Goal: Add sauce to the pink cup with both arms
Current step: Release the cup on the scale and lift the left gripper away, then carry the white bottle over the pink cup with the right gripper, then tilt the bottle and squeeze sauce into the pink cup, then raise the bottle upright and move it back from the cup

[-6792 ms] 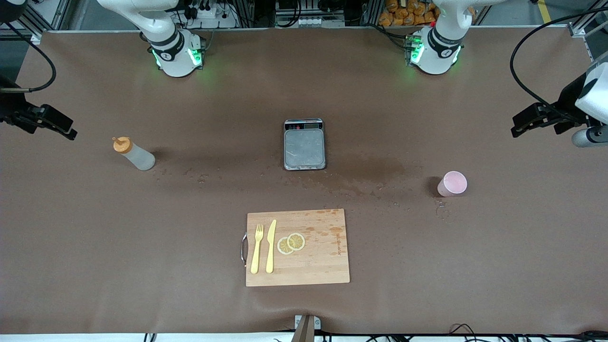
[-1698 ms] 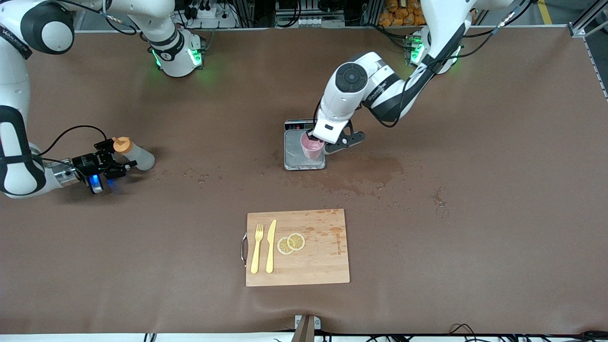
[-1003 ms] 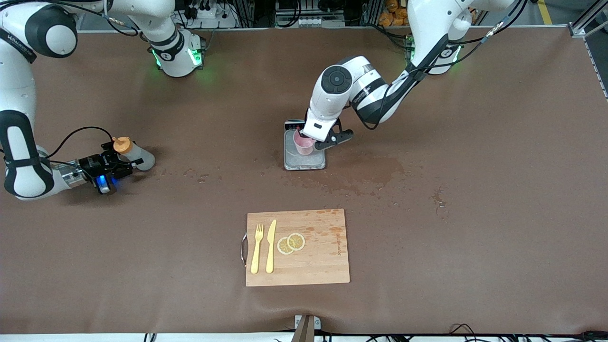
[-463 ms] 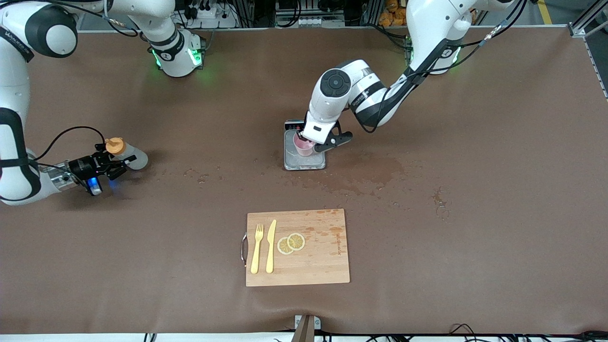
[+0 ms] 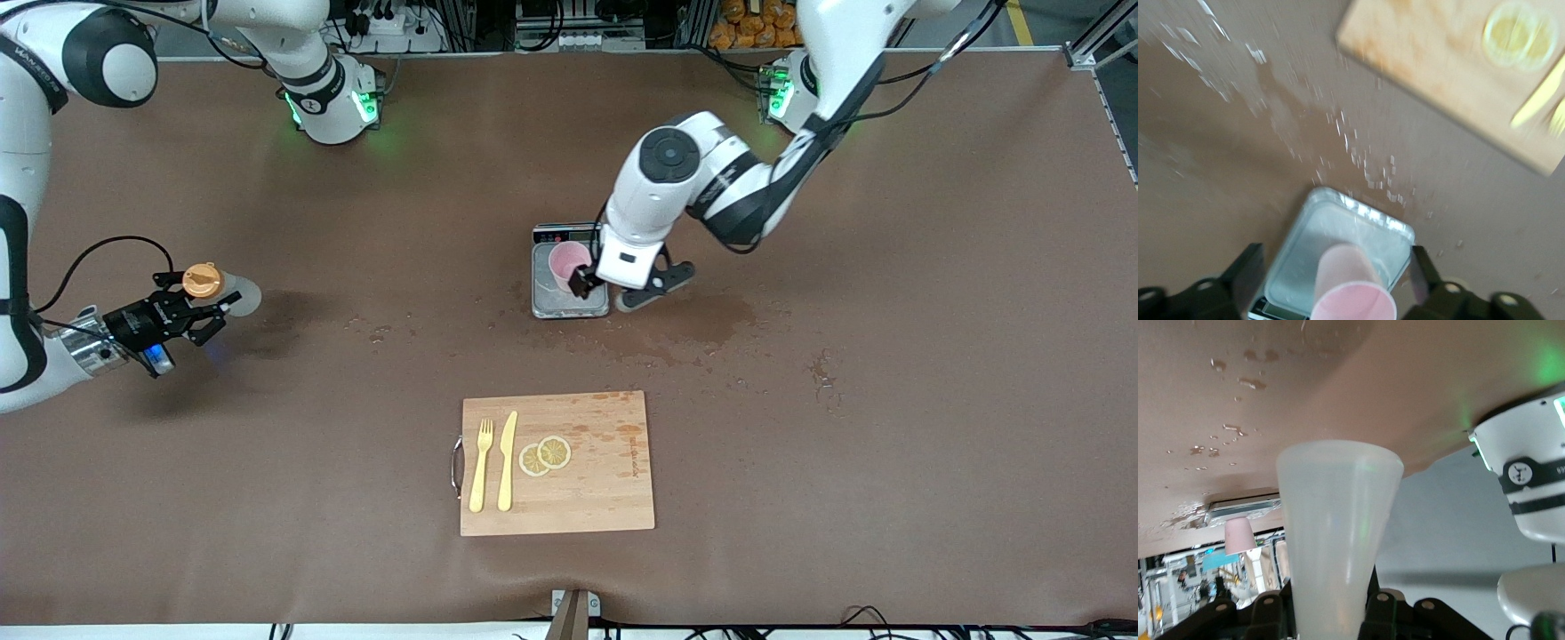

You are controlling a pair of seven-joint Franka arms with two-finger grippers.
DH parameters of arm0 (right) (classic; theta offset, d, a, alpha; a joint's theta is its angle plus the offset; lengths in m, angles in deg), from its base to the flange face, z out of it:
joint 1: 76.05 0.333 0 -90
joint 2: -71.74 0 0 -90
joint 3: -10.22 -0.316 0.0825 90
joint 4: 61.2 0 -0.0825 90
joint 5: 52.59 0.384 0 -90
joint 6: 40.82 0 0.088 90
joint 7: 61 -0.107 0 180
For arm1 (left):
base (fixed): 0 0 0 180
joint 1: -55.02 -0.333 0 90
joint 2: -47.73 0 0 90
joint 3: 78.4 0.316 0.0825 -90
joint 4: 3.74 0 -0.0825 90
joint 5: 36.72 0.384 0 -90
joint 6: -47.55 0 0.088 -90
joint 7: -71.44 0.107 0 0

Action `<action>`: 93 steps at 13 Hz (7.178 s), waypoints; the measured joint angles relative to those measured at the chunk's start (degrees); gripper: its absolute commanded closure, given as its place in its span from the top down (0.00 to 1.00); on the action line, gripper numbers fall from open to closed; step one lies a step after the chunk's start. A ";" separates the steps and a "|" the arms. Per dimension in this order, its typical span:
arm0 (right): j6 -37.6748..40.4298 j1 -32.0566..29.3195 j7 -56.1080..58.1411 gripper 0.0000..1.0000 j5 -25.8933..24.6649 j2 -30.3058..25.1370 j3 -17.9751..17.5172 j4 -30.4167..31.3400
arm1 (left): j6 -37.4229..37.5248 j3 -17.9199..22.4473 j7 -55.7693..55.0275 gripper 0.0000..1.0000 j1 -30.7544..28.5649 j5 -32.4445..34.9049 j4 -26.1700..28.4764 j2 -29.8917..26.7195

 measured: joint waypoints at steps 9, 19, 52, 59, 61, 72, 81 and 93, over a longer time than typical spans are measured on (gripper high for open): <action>1.65 11.29 -22.10 0.37 1.02 -7.09 -0.39 -1.28 | 22.12 0.33 28.92 1.00 -17.36 0.02 -12.73 -9.29; 1.19 25.49 -43.56 0.37 0.95 -8.99 -0.19 -6.46 | 35.28 19.57 68.14 1.00 -18.95 -10.71 -14.64 -19.53; -11.51 56.74 -84.77 0.33 -18.22 -5.05 0.23 -6.74 | 41.98 27.77 73.78 1.00 -14.80 -11.29 -14.50 -22.90; -11.63 58.83 -86.49 0.23 -22.26 -3.99 0.24 -6.72 | 42.34 27.74 73.78 1.00 -14.75 -11.29 -14.48 -23.20; -11.62 59.29 -86.54 0.19 -23.20 -3.69 0.24 -6.72 | 42.36 27.72 73.78 1.00 -14.72 -11.29 -14.36 -23.20; -11.51 59.62 -86.55 0.00 -24.39 -3.45 0.33 -6.81 | 42.37 27.54 73.78 1.00 -14.51 -11.29 -14.15 -23.20; -11.41 56.66 -83.85 0.00 -19.90 -4.37 0.65 -7.78 | 42.37 27.54 73.78 1.00 -14.51 -11.29 -14.09 -23.20; -5.54 45.50 -66.42 0.00 -8.16 -9.48 0.84 -7.97 | 42.37 27.51 73.76 1.00 -14.36 -11.29 -13.86 -23.20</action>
